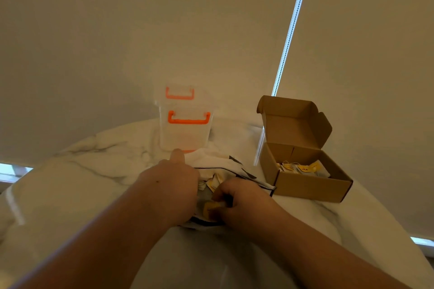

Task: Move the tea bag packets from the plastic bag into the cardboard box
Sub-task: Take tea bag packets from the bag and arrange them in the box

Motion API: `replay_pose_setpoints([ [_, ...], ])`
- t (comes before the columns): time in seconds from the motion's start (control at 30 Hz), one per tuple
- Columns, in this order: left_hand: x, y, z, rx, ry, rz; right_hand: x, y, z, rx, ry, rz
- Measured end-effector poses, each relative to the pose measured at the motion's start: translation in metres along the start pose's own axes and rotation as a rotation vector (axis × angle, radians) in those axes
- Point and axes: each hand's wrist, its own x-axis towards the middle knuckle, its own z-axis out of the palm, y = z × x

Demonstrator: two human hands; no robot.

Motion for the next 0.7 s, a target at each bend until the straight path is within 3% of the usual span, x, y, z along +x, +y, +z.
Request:
replay_pose_setpoints([
  [0.17,0.003,0.002,-0.003,-0.093,0.091,0.006,-0.006,0.006,-0.003,0.084,0.104,-0.058],
  [0.47,0.008,0.0,0.003,-0.065,0.051,0.033,-0.029,0.013,-0.036,0.363,0.259,-0.181],
  [0.6,0.009,-0.001,0.003,-0.099,0.041,0.068,-0.036,0.031,-0.069,0.546,0.47,-0.155],
  [0.7,0.009,-0.001,0.003,-0.043,0.021,0.133,-0.029,0.059,-0.088,0.521,0.625,-0.029],
])
